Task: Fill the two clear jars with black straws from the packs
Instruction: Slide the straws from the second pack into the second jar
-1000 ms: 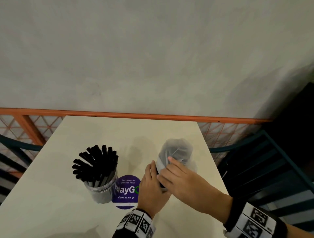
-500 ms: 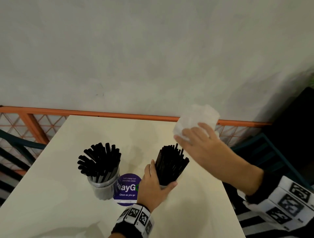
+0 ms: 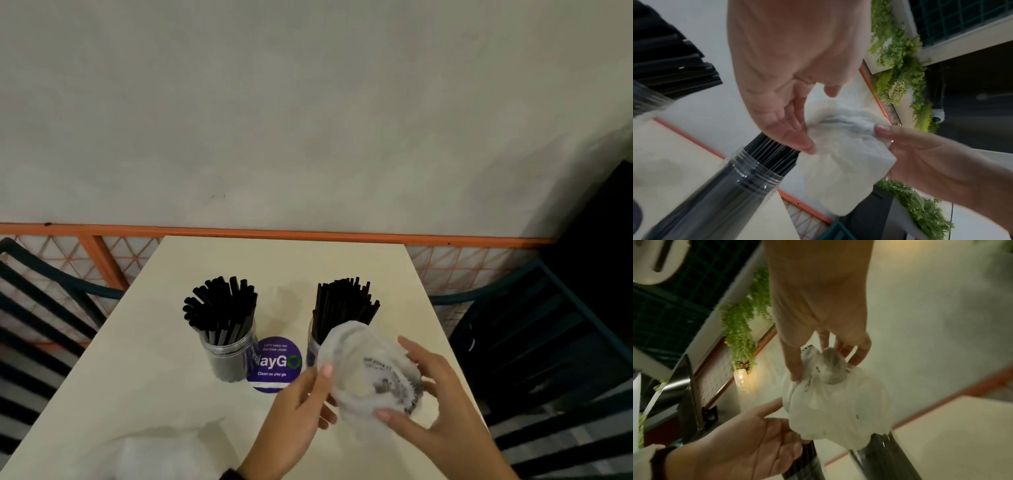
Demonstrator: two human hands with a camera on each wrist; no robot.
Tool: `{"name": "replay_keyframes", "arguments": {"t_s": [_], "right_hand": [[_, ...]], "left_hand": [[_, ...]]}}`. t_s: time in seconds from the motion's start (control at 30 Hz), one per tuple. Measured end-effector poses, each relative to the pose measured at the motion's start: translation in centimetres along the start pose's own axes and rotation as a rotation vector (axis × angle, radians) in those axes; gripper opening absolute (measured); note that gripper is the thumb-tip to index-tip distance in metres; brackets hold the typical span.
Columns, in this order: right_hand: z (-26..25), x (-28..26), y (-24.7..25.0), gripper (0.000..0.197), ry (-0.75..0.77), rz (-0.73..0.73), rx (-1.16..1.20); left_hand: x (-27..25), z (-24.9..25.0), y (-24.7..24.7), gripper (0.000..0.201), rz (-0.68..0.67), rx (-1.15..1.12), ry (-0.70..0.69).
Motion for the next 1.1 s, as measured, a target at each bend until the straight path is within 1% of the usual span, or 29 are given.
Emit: {"name": "replay_keyframes", "arguments": {"t_s": [0.07, 0.1, 0.13, 0.17, 0.2, 0.23, 0.27, 0.3, 0.33, 0.37, 0.43, 0.47, 0.5, 0.53, 0.57, 0.6, 0.67, 0.7, 0.73, 0.77, 0.8, 0.87, 0.93, 1.0, 1.03, 1.07, 1.1], "right_hand": [[1.5, -0.6, -2.5, 0.091, -0.070, -0.139, 0.159], [2.1, -0.8, -3.4, 0.090, -0.099, -0.195, 0.266], [2.8, -0.9, -4.1, 0.084, -0.125, -0.233, 0.359], [3.4, -1.0, -4.6, 0.072, -0.153, -0.267, 0.404], [3.9, -1.0, -5.1, 0.055, -0.174, -0.297, 0.388], [4.3, -1.0, -5.4, 0.035, -0.205, -0.313, 0.317], [4.6, -1.0, -5.6, 0.019, -0.230, -0.316, 0.246], [5.0, -1.0, -5.7, 0.013, -0.252, -0.304, 0.191], [5.4, -0.9, -5.6, 0.014, -0.269, -0.271, 0.136], [5.7, -0.9, -5.3, 0.021, -0.290, -0.197, 0.072], [5.7, -1.1, -3.9, 0.030, -0.293, 0.045, -0.065], [5.3, -1.3, -3.5, 0.029, -0.267, 0.138, -0.114], [5.0, -1.4, -3.5, 0.025, -0.235, 0.183, -0.121], [4.9, -1.3, -3.9, 0.020, -0.223, 0.179, -0.108], [5.2, -1.1, -4.5, 0.015, -0.252, 0.130, -0.061], [5.5, -0.9, -5.3, 0.010, -0.304, 0.055, 0.021], [6.5, -0.8, -7.0, 0.005, -0.430, -0.131, 0.263], [6.9, -1.0, -7.9, 0.010, -0.481, -0.228, 0.385], [7.2, -1.1, -8.5, 0.016, -0.497, -0.314, 0.502], [7.4, -1.4, -9.0, 0.020, -0.485, -0.385, 0.604], [7.4, -1.7, -9.3, 0.024, -0.457, -0.451, 0.692], [7.1, -2.4, -9.8, 0.033, -0.377, -0.593, 0.782], [6.8, -3.0, -10.1, 0.044, -0.326, -0.698, 0.775], [6.4, -3.3, -10.5, 0.049, -0.297, -0.715, 0.747], [6.0, -3.3, -10.6, 0.050, -0.283, -0.684, 0.733], [5.6, -3.3, -10.5, 0.048, -0.266, -0.632, 0.705], [5.1, -3.2, -10.2, 0.042, -0.241, -0.561, 0.641]], "left_hand": [[-0.9, -1.3, -0.3, 0.024, -0.014, -0.057, 0.050], [-1.3, -2.0, -0.1, 0.019, 0.001, -0.063, 0.067], [-1.7, -2.7, 0.2, 0.016, 0.021, -0.080, 0.079], [-2.2, -3.3, 0.3, 0.015, 0.036, -0.098, 0.088], [-2.6, -4.0, 0.4, 0.016, 0.045, -0.105, 0.098], [-3.1, -4.5, 0.4, 0.019, 0.050, -0.089, 0.101], [-3.5, -4.8, 0.4, 0.021, 0.058, -0.048, 0.094], [-3.8, -4.9, 0.6, 0.020, 0.087, 0.035, 0.074], [-4.2, -4.7, 1.0, 0.017, 0.139, 0.143, 0.045], [-4.7, -4.4, 1.7, 0.024, 0.219, 0.279, 0.013], [-5.9, -3.6, 3.3, 0.046, 0.431, 0.501, -0.051], [-6.5, -3.3, 3.8, 0.050, 0.502, 0.552, -0.054], [-7.2, -3.1, 4.2, 0.049, 0.554, 0.571, -0.035], [-7.7, -3.5, 4.4, 0.046, 0.581, 0.565, 0.000], [-8.1, -4.1, 4.4, 0.041, 0.575, 0.534, 0.048], [-8.4, -5.0, 4.4, 0.033, 0.536, 0.493, 0.108], [-9.0, -6.7, 4.0, 0.021, 0.382, 0.331, 0.233], [-9.4, -7.6, 3.6, 0.026, 0.271, 0.169, 0.275], [-9.9, -8.1, 3.0, 0.034, 0.167, -0.032, 0.263], [-10.5, -8.3, 2.5, 0.038, 0.074, -0.206, 0.219], [-11.2, -8.1, 2.2, 0.040, 0.002, -0.320, 0.157], [-12.7, -7.7, 1.7, 0.042, -0.129, -0.376, 0.051], [-13.7, -7.9, 1.8, 0.047, -0.150, -0.358, 0.021], [-14.1, -8.8, 2.3, 0.050, -0.082, -0.305, 0.051], [-14.2, -9.3, 2.8, 0.048, -0.022, -0.224, 0.060], [-14.4, -9.4, 3.4, 0.040, 0.058, -0.109, 0.058], [-14.7, -9.3, 4.3, 0.027, 0.164, 0.043, 0.045]]}}
Point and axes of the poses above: each hand's wrist, its own x-axis towards the middle knuckle, its own y-axis out of the back of the hand, z = x × y, the point moved 7 cm from there along x, towards the middle knuckle, and after that the axes turned 14 degrees about -z, right-handed, at the moved point
